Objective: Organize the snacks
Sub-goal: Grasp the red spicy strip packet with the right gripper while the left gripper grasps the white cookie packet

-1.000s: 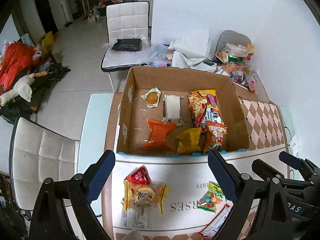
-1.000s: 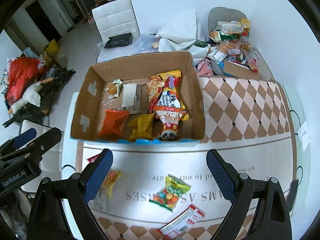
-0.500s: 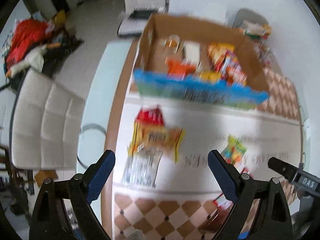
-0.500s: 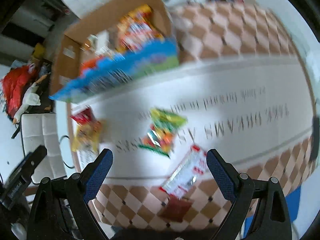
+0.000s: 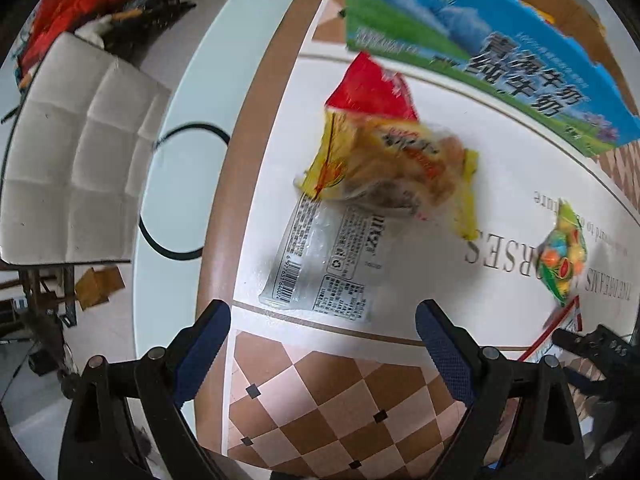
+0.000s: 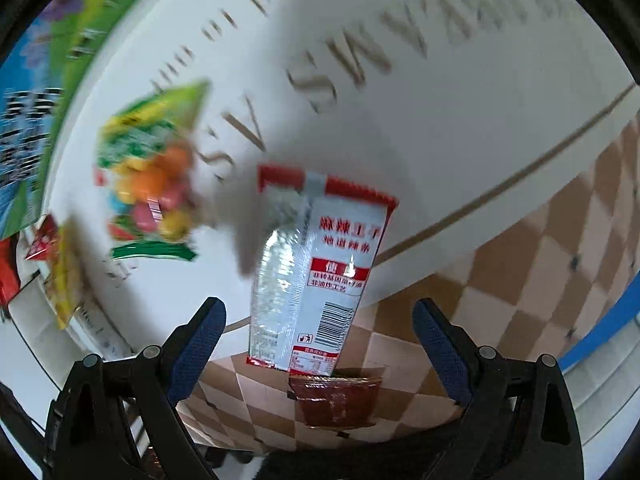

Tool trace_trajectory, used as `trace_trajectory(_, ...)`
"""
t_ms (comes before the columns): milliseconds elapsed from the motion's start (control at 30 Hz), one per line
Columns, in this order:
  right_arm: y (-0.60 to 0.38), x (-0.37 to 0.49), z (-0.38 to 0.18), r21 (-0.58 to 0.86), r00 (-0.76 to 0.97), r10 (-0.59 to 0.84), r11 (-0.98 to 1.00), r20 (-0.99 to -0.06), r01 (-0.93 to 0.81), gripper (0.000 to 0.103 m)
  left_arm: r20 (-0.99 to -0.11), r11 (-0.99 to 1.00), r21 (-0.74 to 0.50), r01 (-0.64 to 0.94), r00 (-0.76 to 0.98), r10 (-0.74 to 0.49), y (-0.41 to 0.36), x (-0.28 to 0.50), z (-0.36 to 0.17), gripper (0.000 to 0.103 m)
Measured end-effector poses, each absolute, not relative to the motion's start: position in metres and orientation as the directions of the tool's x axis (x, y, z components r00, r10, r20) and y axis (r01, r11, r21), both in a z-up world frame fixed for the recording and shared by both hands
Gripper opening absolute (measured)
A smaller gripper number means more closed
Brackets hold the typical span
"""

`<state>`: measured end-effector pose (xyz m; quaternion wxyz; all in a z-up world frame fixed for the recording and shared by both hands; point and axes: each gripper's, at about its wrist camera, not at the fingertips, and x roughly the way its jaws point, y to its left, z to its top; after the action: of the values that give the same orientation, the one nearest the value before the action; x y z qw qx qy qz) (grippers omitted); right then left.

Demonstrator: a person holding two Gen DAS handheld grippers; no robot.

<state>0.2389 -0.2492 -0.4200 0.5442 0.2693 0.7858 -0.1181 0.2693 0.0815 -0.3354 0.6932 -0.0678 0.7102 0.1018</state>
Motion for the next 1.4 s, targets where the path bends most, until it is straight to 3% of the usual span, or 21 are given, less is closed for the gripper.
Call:
trace_trajectory(300, -0.230, 0.242, -0.429, 0.005, -0.288, 0.176, 0.860, -0.941, 0.510, 0.093, -0.996, 0.973, 0.041, -0.226, -0.081, 0.023, 0.087, 0.283, -0.360, 0.095)
trace_trajectory(533, -0.200, 0.247, -0.415, -0.014, -0.238, 0.067, 0.946, -0.969, 0.323, 0.061, -0.990, 0.984, 0.032, -0.173, -0.138, 0.008, 0.076, 0.297, -0.382, 0.095)
trace_trajectory(700, -0.179, 0.248, -0.414, -0.013, -0.220, 0.036, 0.976, -0.975, 0.216, 0.060, -0.986, 0.988, 0.024, -0.152, -0.168, -0.002, 0.071, 0.305, -0.394, 0.095)
trace_trajectory(933, -0.126, 0.252, -0.413, -0.001, -0.190, -0.013, 0.998, -0.982, -0.059, 0.060, -0.988, 0.985, 0.024, -0.170, -0.154, -0.003, 0.076, 0.307, -0.397, 0.092)
trace_trajectory(1067, -0.130, 0.245, -0.413, 0.057, -0.203, 0.055, 0.998, -0.978, -0.004, 0.064, -0.990, 0.984, 0.058, -0.169, -0.133, 0.036, 0.080, 0.298, -0.390, 0.074)
trace_trajectory(1167, -0.142, 0.243, -0.416, 0.087, -0.247, 0.108, 0.992, -0.963, 0.092, 0.070, -0.989, 0.981, 0.034, -0.193, -0.149, 0.005, 0.083, 0.284, -0.390, 0.073)
trace_trajectory(1400, -0.170, 0.241, -0.426, 0.048, -0.286, 0.108, 0.977, -0.952, 0.210, 0.071, -0.984, 0.984, 0.033, -0.172, -0.178, 0.002, 0.065, 0.260, -0.394, 0.074)
